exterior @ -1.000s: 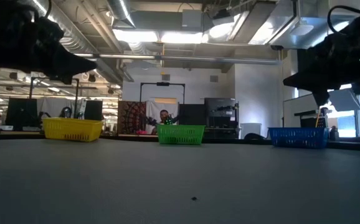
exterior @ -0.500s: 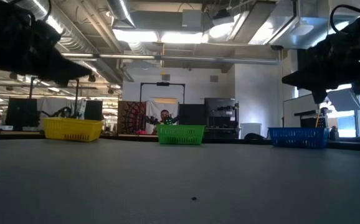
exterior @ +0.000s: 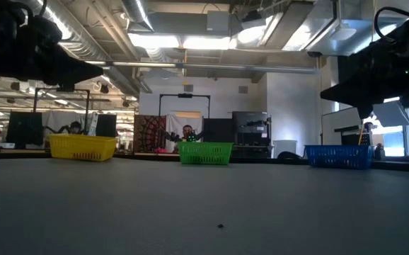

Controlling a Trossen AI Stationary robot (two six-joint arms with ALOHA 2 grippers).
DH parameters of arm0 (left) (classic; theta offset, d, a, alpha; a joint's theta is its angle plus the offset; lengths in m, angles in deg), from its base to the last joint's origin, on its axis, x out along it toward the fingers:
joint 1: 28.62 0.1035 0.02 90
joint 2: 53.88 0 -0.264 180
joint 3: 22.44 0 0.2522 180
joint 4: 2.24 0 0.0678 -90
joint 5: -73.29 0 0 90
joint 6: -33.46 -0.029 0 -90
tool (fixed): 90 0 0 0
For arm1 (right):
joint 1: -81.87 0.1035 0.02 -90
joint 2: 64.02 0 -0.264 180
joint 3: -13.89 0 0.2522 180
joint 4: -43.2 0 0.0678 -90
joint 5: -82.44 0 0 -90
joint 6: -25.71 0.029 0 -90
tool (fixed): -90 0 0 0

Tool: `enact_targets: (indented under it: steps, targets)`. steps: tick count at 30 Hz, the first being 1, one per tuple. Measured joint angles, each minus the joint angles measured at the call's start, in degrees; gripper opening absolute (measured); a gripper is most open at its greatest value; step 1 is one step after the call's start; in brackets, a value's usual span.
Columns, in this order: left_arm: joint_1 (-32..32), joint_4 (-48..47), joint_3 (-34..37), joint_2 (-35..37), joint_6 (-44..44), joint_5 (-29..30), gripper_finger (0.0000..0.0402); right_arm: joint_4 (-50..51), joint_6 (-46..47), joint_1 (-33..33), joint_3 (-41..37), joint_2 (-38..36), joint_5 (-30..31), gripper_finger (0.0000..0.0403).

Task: Sort produce into baskets
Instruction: Return to Home Position

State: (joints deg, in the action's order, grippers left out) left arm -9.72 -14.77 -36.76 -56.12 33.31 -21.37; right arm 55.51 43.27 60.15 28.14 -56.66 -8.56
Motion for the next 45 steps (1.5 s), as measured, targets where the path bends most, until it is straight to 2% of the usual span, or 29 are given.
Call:
enact_targets:
  steps: [8,45]
  targets:
    - [0.00,-0.37,0.00,-1.31,-0.61,2.16,0.0005,-0.13,0.86,0.00,-0.02,0.00,-2.18,0.0014]
    - [0.00,-0.37,0.00,-1.29,-1.30,2.16,0.0005,-0.13,2.10,-0.04,-0.07,0.00,-2.53,0.0014]
